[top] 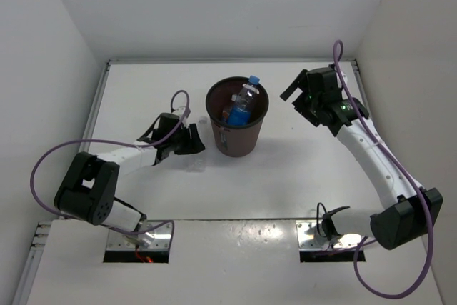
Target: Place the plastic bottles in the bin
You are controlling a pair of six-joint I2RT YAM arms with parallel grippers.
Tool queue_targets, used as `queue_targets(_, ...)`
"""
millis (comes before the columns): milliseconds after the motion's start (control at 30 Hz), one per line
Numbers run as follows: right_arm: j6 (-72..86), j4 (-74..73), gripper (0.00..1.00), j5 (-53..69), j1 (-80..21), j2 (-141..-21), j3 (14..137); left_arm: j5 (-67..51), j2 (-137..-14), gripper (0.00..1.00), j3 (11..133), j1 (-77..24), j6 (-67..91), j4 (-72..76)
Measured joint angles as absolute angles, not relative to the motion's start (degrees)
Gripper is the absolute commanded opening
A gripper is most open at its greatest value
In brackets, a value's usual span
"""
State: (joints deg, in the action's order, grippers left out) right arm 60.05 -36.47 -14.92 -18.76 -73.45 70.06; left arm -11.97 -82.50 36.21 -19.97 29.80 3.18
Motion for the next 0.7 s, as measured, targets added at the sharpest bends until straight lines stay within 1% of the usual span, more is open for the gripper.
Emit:
queue_targets(133,60.05,-36.4,1.0,-14.52,-18.39,-73.45,69.89,-9.87,-82.06,0.38,36.62,-19.99,28.58,2.02)
queue_targets(167,60.05,-36.4,1.0,-14.33,-18.28,-73.45,69.84,-7.97,-81.97,0.35,37.39,-20.05,27.7,0.89)
queue_targets(200,60.05,-36.38,1.0,-14.24,-18.17,-73.45,69.78,-6.85,-81.97,0.35,37.85,-20.05,27.35,0.36)
queue_targets(300,60.05,-36.21,1.0,-13.78,-17.74,-73.45,69.12,-2.2,-81.95,0.31,40.1,-19.31,26.04,-1.93)
queue_targets(533,60.05,-36.07,1.0,-12.86,-17.02,-73.45,68.4,6.7,-81.95,0.29,49.12,-14.44,26.44,-5.15)
queue_targets(700,60.05,-36.05,1.0,-12.6,-16.56,-73.45,68.01,12.47,-83.07,0.28,62.39,-13.56,27.24,-6.81)
